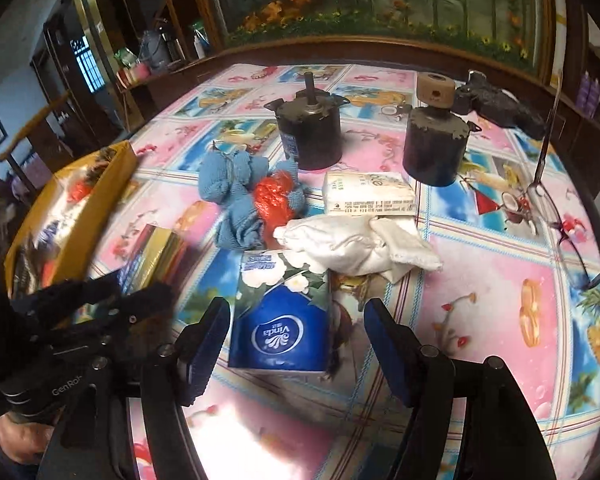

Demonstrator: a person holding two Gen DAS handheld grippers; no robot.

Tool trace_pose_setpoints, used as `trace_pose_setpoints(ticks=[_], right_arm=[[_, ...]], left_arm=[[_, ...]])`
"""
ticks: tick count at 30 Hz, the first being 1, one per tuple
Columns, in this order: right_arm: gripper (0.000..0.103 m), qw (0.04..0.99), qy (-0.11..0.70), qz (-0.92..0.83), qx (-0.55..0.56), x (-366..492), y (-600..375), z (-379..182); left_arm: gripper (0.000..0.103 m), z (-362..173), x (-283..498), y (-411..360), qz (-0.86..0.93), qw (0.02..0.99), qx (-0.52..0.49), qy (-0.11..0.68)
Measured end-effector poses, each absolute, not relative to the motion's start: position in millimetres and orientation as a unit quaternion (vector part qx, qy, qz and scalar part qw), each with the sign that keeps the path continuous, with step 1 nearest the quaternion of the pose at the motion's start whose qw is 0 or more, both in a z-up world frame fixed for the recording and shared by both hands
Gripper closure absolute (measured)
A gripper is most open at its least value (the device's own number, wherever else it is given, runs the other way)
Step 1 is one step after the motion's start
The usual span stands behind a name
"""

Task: Organize soft objects
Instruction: 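Grasp the red-black-yellow clay pack with the left gripper while the right gripper grasps the blue Vinda tissue pack, then carry the clay pack and Vinda tissue pack over the tray with both grippers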

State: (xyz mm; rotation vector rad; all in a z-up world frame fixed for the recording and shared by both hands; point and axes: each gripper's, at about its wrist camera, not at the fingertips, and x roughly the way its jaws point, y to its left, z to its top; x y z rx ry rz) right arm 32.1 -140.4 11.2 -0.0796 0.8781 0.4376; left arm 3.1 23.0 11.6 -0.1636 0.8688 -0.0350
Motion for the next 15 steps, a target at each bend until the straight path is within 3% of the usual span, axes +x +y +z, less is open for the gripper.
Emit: trace_pose_setpoints(ticks=[7,9,15], right_arm=[[0.030,0.874,0.433,0.210,-0.064,37,-130,0],[0.046,0.873,0.434,0.210,-0.070,37,-126,-4],[0.047,0.888,0.397,0.224,-0.063,25,-130,9]], left_arm=[[0.057,11,6,25,-0.014,0.906,-0.084,0.413],[0.057,11,5,25,-0.014,0.907,-0.085,0.413],[0.058,17,0,29,-0.019,0.915,-0.102,0.391]])
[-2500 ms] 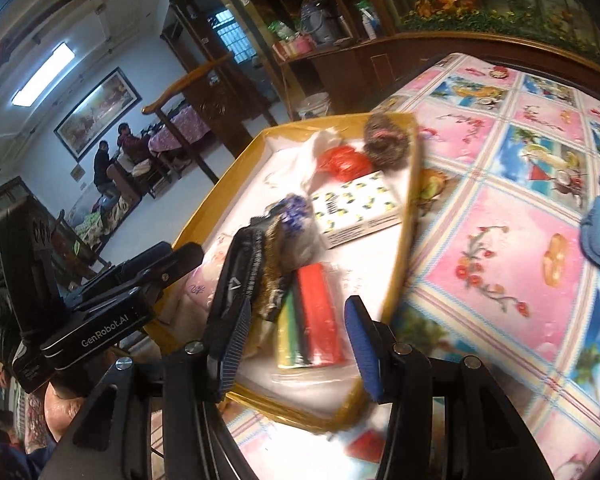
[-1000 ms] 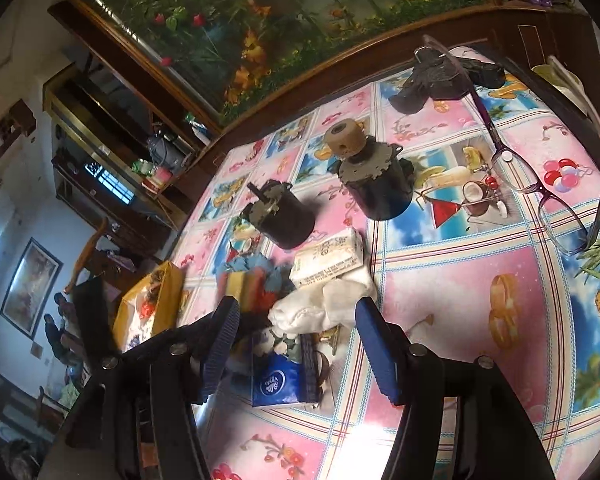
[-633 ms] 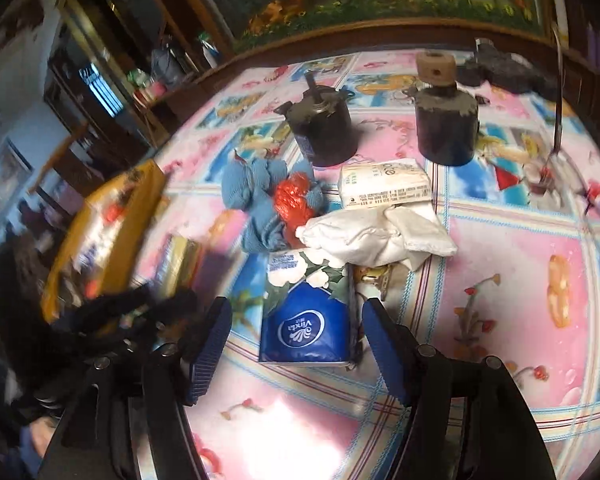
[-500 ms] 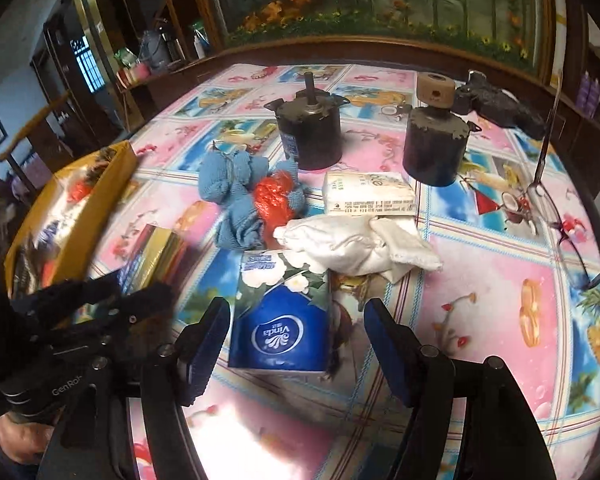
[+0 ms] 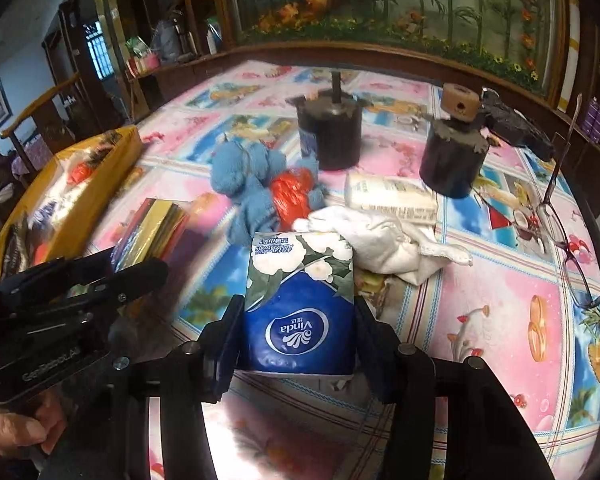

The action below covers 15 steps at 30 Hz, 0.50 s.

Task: Organize soft objects
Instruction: 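Carry the clay pack and Vinda tissue pack over the tray with both grippers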

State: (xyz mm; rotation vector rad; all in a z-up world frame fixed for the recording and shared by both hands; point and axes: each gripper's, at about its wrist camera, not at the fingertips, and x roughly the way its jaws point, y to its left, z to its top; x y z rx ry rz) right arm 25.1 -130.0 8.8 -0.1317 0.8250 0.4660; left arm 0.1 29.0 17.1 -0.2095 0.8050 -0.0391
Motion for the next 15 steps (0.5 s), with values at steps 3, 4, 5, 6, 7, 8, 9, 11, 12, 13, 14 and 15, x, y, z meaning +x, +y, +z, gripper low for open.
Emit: trace_pose_setpoints(ticks=[3,4,5,6,7,8,9,11,12,13,14,15], right_arm=[[0.047,0.895,0.371,0.243,-0.052,17,-132,20],[0.047,0.896,0.366,0.246,-0.050,15,-132,23],[0.047,0.898,0.359,0.249,-0.047,12,-133,26],[0.047,0.899,0.355,0.252,-0.045,11,-133,28],[0.047,0.900,0.351,0.255,-0.042,11,-133,31],[0.047,0.902,0.346,0.256,-0.040,9,-133,33],[0.047,0.902,0.343,0.258,-0.039,7,-133,35],[0.047,0.903,0.339,0.262,-0.037,5,-133,37],[0.047,0.903,0.337,0.263,-0.037,5,-133,38],[0.047,0.903,0.336,0.264,-0.036,4,-134,39],[0.047,0.903,0.336,0.265,-0.035,4,-134,39],[0.047,0.903,0.335,0.266,-0.034,3,-134,40]], left_arm=[[0.058,26,-7,27,-0.012,0.927,-0.093,0.364],[0.058,29,-9,27,-0.010,0.930,-0.090,0.357],[0.058,31,-11,26,-0.007,0.933,-0.088,0.348],[0.058,34,-12,26,-0.005,0.936,-0.086,0.343],[0.058,36,-14,25,-0.002,0.938,-0.083,0.338],[0.058,37,-15,25,0.002,0.939,-0.081,0.334],[0.058,39,-17,24,0.003,0.940,-0.079,0.331],[0.058,41,-19,20,0.003,0.942,-0.070,0.328],[0.058,41,-19,18,0.004,0.942,-0.065,0.328],[0.058,42,-20,17,0.003,0.942,-0.064,0.328],[0.058,42,-21,16,0.003,0.942,-0.061,0.329],[0.058,43,-23,14,0.007,0.943,-0.055,0.327]])
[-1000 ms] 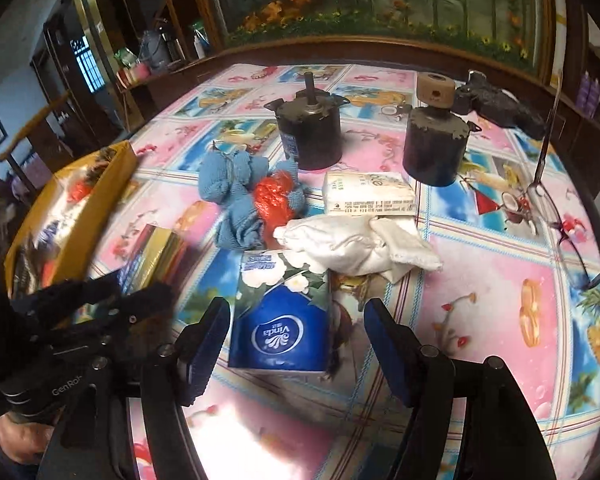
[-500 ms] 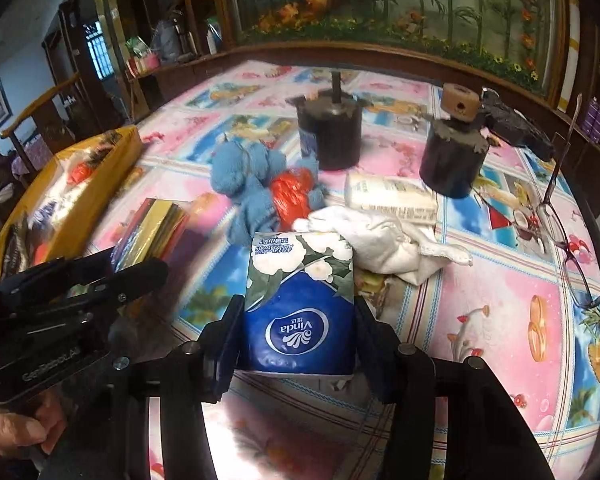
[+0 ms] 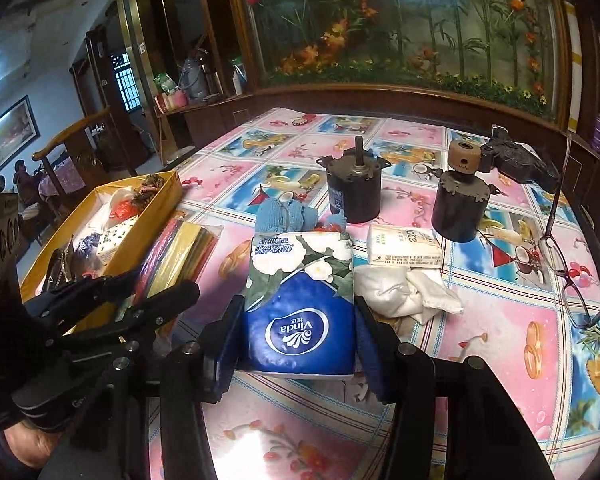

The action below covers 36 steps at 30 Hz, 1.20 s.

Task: Organize soft objects
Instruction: 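Carry the clay pack and Vinda tissue pack over the tray with both grippers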

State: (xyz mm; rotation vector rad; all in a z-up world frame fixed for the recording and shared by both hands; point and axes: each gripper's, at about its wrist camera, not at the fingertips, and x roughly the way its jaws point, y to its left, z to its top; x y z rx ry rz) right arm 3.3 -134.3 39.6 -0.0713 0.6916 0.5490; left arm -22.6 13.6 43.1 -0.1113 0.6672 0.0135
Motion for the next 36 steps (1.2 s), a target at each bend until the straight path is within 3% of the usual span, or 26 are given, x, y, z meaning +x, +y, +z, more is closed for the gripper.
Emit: trace_pose_setpoints(ticks=[11,36], right_arm=[[0.047,0.907,0.320,0.272,-0.031,-2,-135,44],[0.047,0.909,0.311,0.276,-0.033,-6,-134,47]], left_arm=[[0.058,52,-37,6,0.043,0.951,-0.001,0.307],[0.058,61,-46,6,0.064,0.954,0.020,0.293]])
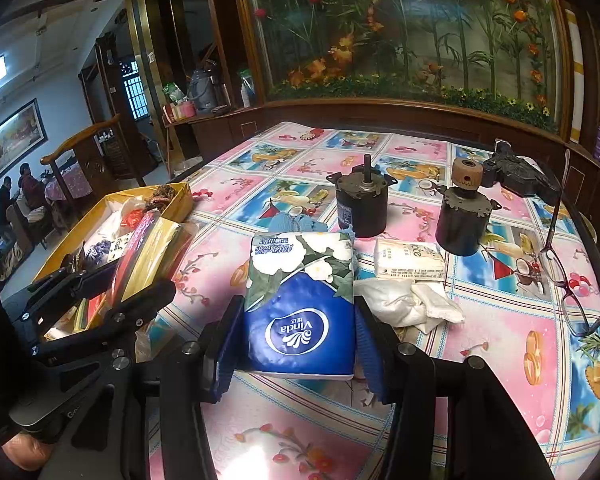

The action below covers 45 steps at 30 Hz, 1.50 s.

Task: Organize soft objects
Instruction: 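Carry the clay pack and Vinda tissue pack over the tray with both grippers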

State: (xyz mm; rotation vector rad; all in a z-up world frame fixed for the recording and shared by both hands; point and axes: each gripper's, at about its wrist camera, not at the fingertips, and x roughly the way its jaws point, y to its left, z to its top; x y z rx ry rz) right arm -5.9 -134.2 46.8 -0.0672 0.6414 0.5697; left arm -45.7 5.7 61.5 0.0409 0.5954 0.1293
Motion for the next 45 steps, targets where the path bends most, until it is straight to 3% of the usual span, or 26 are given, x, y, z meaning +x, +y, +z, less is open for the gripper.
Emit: trace_pose_setpoints(ticks=[26,45], right_arm=[[0.047,0.904,0.319,0.284,-0.025,-8,-121,45],[0.047,0.882,0.330,0.336,-0.020,-18,-53,45]], left_arm=[[0.058,70,-56,30,0.076,0.957,0.008,0.280],[0.057,78,-79,97,0.117,0.954,-0.037,0.273]])
